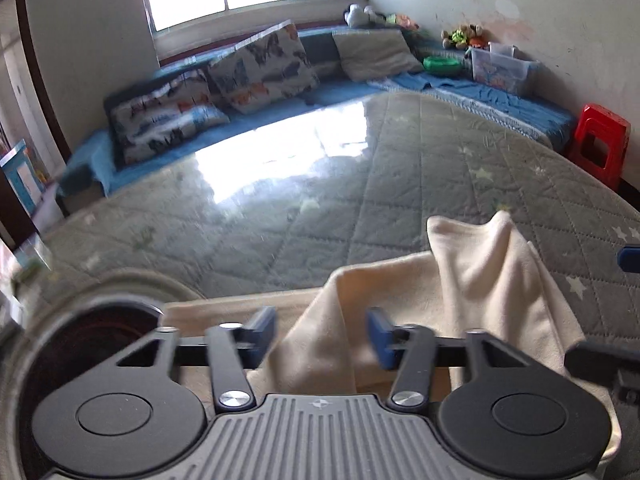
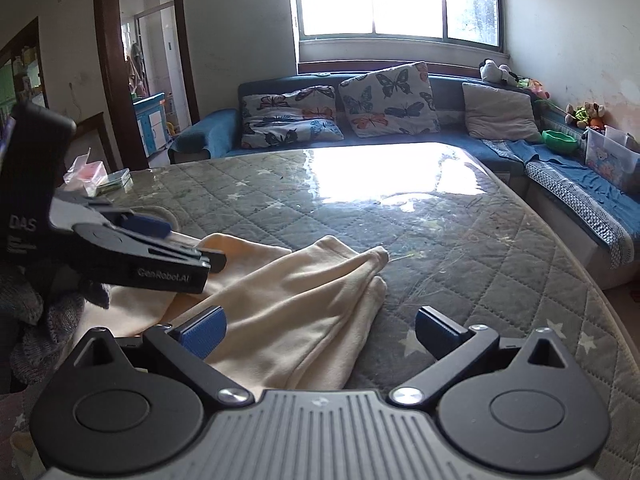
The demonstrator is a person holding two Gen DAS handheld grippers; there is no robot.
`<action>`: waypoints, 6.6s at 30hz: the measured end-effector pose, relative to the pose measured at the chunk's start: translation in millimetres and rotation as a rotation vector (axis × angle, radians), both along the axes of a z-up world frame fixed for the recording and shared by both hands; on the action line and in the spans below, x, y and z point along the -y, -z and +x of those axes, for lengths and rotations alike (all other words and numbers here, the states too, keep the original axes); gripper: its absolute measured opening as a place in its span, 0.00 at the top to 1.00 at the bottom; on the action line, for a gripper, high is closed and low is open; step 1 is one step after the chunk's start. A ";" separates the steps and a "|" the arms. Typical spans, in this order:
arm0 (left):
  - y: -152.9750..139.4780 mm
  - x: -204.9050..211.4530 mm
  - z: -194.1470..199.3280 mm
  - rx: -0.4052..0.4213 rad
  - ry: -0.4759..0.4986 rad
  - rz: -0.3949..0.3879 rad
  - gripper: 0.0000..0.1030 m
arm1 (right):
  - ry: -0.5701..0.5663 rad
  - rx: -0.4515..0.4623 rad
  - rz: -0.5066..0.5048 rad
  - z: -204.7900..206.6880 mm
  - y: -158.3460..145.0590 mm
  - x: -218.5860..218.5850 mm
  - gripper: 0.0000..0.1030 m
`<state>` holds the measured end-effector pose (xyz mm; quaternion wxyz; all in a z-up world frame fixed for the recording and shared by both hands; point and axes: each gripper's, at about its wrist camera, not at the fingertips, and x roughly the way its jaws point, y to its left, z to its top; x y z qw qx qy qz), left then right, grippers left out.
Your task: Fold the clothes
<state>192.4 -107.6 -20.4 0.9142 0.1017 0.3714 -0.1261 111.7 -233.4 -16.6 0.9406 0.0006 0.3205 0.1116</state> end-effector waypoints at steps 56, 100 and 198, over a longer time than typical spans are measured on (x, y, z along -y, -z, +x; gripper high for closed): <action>-23.5 -222.8 -243.8 0.106 -0.582 -0.067 0.89 | 0.332 -0.010 -0.108 -84.2 -7.7 105.2 0.96; -18.0 -82.2 -271.4 0.176 0.342 -0.039 0.97 | 0.428 0.021 -0.194 -119.8 -3.0 132.6 0.93; -3.7 -267.7 -251.8 0.077 -0.651 -0.120 0.41 | -0.745 -0.079 -0.154 44.9 -9.1 -218.3 0.74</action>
